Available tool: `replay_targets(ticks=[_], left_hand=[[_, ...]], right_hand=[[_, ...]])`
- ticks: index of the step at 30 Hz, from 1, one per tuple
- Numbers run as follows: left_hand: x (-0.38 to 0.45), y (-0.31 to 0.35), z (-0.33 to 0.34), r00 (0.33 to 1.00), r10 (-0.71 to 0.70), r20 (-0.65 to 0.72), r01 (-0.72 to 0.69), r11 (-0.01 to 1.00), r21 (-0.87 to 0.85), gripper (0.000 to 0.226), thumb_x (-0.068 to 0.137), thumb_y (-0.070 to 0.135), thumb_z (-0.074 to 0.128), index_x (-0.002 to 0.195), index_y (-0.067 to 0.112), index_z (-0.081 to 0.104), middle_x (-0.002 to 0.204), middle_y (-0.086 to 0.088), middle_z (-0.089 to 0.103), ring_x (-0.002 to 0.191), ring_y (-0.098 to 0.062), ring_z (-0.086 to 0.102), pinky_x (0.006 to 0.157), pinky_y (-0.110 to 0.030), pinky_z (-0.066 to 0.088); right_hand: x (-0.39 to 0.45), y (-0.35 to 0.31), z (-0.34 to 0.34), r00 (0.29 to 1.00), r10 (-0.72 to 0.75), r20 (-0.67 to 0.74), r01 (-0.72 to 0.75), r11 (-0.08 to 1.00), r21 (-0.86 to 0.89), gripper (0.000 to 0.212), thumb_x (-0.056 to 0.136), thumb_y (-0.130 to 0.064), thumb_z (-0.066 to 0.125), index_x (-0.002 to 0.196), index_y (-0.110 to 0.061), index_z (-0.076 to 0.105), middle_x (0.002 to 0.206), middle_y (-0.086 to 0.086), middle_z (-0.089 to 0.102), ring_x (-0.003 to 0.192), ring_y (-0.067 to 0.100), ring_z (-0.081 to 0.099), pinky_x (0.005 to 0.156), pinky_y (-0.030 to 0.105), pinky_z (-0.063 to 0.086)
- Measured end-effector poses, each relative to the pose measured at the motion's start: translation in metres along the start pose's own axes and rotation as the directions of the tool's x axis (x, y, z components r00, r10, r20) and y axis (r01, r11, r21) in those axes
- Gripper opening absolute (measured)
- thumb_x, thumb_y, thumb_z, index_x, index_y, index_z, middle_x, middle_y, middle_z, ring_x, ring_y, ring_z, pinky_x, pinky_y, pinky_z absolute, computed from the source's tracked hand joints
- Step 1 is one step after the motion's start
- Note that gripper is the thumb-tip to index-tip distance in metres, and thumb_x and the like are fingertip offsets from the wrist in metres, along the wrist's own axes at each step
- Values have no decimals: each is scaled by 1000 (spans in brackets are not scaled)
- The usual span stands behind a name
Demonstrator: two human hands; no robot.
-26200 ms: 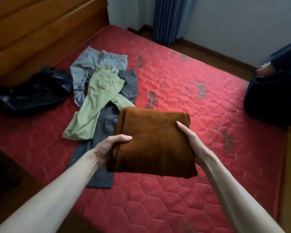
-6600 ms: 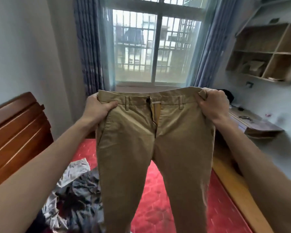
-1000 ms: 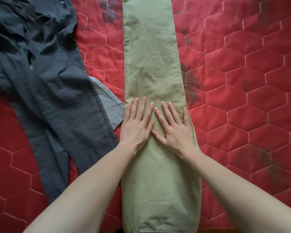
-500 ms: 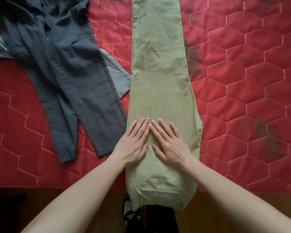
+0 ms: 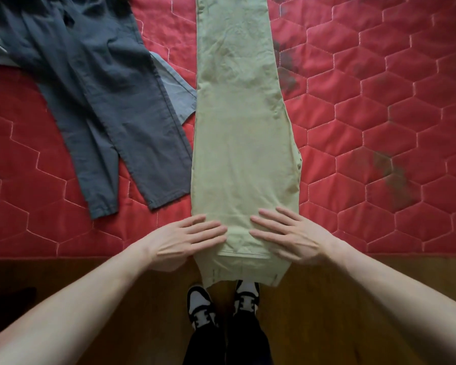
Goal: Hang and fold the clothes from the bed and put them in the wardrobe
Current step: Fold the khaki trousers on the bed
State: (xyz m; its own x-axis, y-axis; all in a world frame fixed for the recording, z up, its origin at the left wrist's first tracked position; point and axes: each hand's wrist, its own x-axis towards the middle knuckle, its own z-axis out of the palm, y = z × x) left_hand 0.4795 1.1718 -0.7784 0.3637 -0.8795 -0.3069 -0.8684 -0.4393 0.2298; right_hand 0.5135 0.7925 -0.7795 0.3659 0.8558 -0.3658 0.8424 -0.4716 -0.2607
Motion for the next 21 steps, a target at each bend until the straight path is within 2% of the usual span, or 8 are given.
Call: replay_targets(ticks=[2, 3, 7, 10, 12, 15, 18, 21], left_hand=[[4, 11, 2, 997, -77, -3, 77, 997, -14, 108, 75, 16, 56, 165, 18, -4, 173, -4, -8, 159, -23, -6, 128, -50, 3], [8, 17, 3, 996, -93, 6, 93, 996, -15, 111, 74, 19, 58, 165, 19, -5, 173, -5, -9, 159, -25, -8, 128, -53, 3], [20, 27, 3, 997, -68, 39, 67, 997, 35, 115, 75, 35, 66, 165, 25, -5, 172, -13, -9, 158, -38, -9, 121, -71, 7], [24, 31, 10, 995, -95, -32, 98, 989, 113, 117, 73, 13, 72, 165, 26, 0, 172, -14, -2, 157, -43, 1, 117, -74, 18], [25, 35, 14, 990, -117, -77, 127, 982, 138, 116, 73, -1, 66, 165, 26, 1, 172, -13, -1, 156, -43, 4, 117, -73, 20], [28, 36, 17, 986, -155, -68, 164, 975, 147, 121, 71, -6, 68, 165, 28, -1, 173, -11, -4, 157, -41, 3, 119, -69, 20], [26, 34, 17, 989, -139, -55, 145, 980, 137, 106, 79, 3, 60, 165, 25, 3, 173, -11, 1, 157, -39, 5, 121, -67, 20], [19, 24, 8, 997, -79, 3, 79, 997, 11, 86, 96, 26, 51, 165, 25, 0, 173, -5, -4, 159, -32, -3, 127, -58, 9]], right_hand=[[-6, 0, -3, 996, -32, 89, 30, 999, 19, 88, 98, -65, 44, 165, -34, -4, 173, 1, -12, 159, 27, -15, 128, 53, -4], [-6, 1, -4, 992, -46, 116, 46, 999, 3, 101, 90, -66, 53, 165, -34, -7, 173, 3, -15, 158, 28, -17, 128, 53, -7], [-6, 6, -5, 989, -78, 123, 90, 992, -93, 123, 74, -37, 75, 164, -33, -8, 173, 8, -14, 158, 34, -16, 127, 59, 5], [-8, 9, 2, 985, -149, 90, 165, 963, -215, 128, 68, -25, 80, 165, -35, -3, 173, 9, -9, 157, 43, -8, 125, 63, 13], [-8, 4, 10, 984, -177, 36, 180, 938, -298, 116, 75, -10, 69, 165, -37, 1, 174, 9, -3, 156, 49, 2, 122, 66, 17], [-8, -7, 16, 990, -144, -4, 137, 948, -289, 105, 79, 2, 47, 165, -38, 1, 174, 7, 0, 155, 50, 5, 121, 69, 17], [-12, -12, 15, 994, -111, 2, 109, 968, -227, 96, 85, -1, 42, 165, -36, 3, 174, 3, 4, 156, 46, 4, 122, 67, 15], [-14, -5, 10, 994, -111, -7, 110, 989, -94, 70, 101, -19, 31, 165, -35, 8, 173, -3, 12, 159, 35, 1, 127, 59, 9]])
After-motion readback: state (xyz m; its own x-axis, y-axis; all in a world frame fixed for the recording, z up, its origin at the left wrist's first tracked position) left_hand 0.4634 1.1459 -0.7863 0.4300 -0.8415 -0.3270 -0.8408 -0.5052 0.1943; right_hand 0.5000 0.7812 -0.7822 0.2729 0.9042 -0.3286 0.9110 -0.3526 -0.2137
